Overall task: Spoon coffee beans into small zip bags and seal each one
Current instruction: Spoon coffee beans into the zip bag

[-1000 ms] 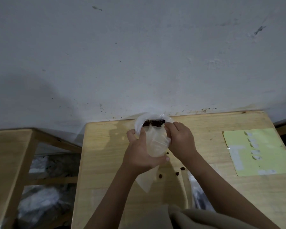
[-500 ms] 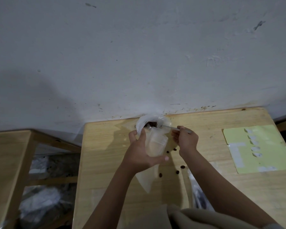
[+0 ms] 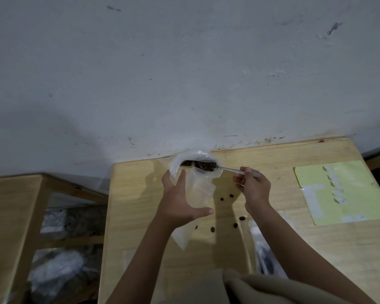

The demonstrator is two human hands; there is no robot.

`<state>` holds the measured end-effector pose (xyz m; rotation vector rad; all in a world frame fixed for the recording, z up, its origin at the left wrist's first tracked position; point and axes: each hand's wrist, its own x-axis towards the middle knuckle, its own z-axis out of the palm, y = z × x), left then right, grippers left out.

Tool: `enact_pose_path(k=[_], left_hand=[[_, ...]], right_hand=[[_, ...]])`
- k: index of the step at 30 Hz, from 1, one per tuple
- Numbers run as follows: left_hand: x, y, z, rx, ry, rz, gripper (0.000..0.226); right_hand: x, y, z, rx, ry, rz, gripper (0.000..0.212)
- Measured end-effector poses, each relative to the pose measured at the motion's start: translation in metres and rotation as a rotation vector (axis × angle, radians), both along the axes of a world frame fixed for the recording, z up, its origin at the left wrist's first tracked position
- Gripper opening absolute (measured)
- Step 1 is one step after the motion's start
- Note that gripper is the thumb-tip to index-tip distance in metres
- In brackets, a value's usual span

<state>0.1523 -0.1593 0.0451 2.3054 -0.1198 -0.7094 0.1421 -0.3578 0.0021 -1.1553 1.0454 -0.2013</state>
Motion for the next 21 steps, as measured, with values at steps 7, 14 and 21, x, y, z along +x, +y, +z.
enact_pose_path(k=[7, 14, 21], left_hand=[[-0.006, 0.004, -0.013, 0.023, 0.042, 0.037, 0.13], [-0.012, 0.003, -0.02, 0.041, 0.019, 0.052, 0.128], [-0.013, 0.003, -0.025, -0.003, -0.036, 0.064, 0.127]], right_hand=[[-0.016, -0.014, 0.012, 0.012, -0.069, 0.068, 0.021], [-0.028, -0.022, 0.029, -0.002, -0.159, 0.179, 0.021], [-0.033, -0.008, 0.048, -0.288, -0.256, 0.505, 0.019]])
